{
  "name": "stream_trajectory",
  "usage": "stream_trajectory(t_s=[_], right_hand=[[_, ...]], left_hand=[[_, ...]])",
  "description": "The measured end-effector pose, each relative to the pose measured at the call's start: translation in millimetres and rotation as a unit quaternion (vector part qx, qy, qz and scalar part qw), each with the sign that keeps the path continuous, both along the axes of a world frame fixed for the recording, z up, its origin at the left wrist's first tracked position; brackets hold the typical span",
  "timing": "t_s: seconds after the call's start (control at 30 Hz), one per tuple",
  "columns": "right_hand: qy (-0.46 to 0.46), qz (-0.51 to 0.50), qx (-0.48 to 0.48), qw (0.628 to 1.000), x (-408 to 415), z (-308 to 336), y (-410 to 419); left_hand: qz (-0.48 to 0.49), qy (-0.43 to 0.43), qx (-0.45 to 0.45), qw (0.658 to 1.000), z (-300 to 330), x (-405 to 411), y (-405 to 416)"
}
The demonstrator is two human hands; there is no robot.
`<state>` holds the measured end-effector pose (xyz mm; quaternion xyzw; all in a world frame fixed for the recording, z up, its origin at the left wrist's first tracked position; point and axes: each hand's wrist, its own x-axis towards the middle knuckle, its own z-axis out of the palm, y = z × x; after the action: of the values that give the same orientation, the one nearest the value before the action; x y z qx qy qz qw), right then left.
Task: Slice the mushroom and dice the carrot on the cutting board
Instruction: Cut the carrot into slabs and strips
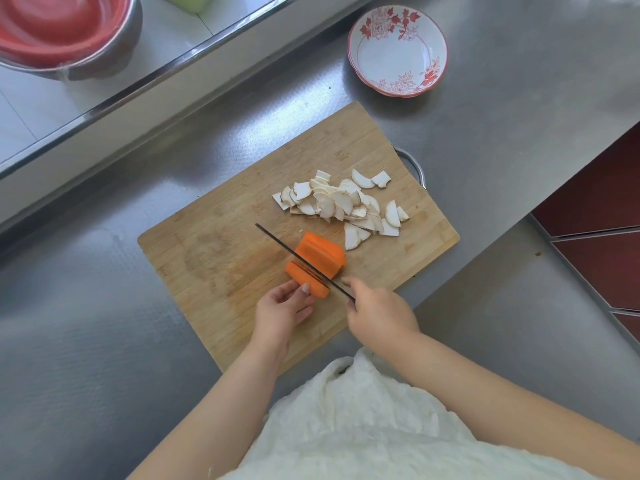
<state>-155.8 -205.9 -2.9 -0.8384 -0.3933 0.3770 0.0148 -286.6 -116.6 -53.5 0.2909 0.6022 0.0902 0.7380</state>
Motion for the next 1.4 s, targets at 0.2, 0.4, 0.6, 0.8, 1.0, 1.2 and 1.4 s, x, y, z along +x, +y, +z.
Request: stream_trajectory(t_s=[0.2,0.4,0.6,0.8,1.0,1.2,1.4], right_hand=[[-0.002,0.023,0.025,0.999,-4,14,0],[-0.007,0.036,0.035,0.999,-7,22,-1],[-0.011,0.039,0.018,0.999,-8,24,3],[-0.005,0.051,0.003,0.999,-8,25,4],[-0.003,0.053,0.003,0.999,-8,28,6],[0.001,0.049,-0.005,0.999,-9,28,6],[-0.009,0.043,-0.027,0.999,-12,27,9]], left_hand=[[0.005,0.006,-0.004,1.0,-1,1,0],[0.004,0.006,0.004,1.0,0,2,-1],[-0.002,0.01,0.011,1.0,-4,2,-2],[-0.001,0.011,0.014,1.0,-7,2,-2],[0.001,0.011,0.013,1.0,-11,1,-1],[-0.006,0.016,0.011,1.0,-11,2,-2],[0.0,0.025,0.008,1.0,-8,3,-2]])
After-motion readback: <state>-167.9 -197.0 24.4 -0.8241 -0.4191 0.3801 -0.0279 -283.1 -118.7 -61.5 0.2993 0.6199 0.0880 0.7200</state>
